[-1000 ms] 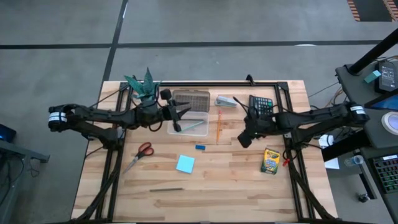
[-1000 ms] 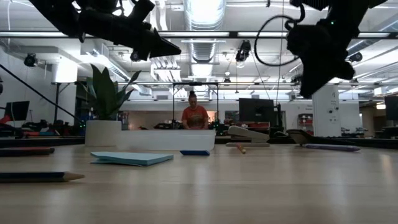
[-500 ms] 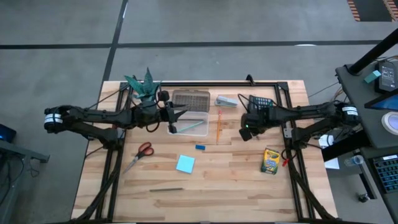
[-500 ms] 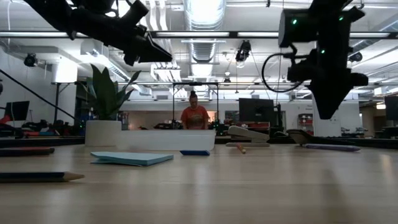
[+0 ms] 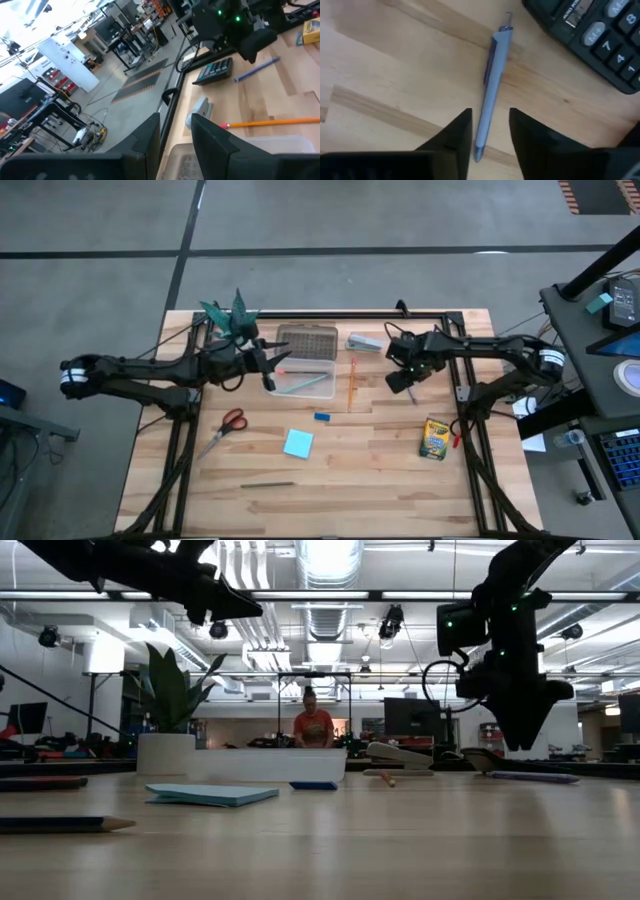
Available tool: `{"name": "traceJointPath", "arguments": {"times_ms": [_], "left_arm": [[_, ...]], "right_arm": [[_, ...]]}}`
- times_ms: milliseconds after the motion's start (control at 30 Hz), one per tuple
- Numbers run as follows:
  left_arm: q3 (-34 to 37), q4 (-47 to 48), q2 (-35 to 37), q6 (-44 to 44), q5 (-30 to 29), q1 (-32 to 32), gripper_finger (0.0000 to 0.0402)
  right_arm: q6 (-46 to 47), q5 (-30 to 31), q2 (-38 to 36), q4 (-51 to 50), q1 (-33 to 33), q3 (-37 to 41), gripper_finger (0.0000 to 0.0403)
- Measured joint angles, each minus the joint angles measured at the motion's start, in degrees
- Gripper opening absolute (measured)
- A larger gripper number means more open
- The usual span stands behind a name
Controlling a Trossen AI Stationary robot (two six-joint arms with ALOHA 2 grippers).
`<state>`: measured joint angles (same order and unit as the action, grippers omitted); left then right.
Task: Pack school essentials
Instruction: Put the purple pen into the supply box
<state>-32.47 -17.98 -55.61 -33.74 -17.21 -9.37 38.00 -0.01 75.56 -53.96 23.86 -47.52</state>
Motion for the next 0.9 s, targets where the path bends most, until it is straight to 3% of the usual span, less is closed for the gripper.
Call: {"name": "traceJointPath", "arguments": {"times_ms": [200, 367, 900], "left_arm": [[0.0, -0.71, 0.39, -0.05, -0.09, 0.0, 0.0093], [0.0, -0.9, 0.26, -0.09, -1.1, 0.0, 0.0093], [0.02, -0.9, 0.15, -0.07, -1.7, 0.0, 0.0093]], "right_arm": [[-1.59, 0.02, 3.61, 3.2, 0.09, 0.35, 0.018], [-2.72, 1.72, 6.72, 4.74, 0.09, 0.43, 0.0193], [-6.62, 2.74, 10.59, 7.39, 0.18, 1.38, 0.0139]]}}
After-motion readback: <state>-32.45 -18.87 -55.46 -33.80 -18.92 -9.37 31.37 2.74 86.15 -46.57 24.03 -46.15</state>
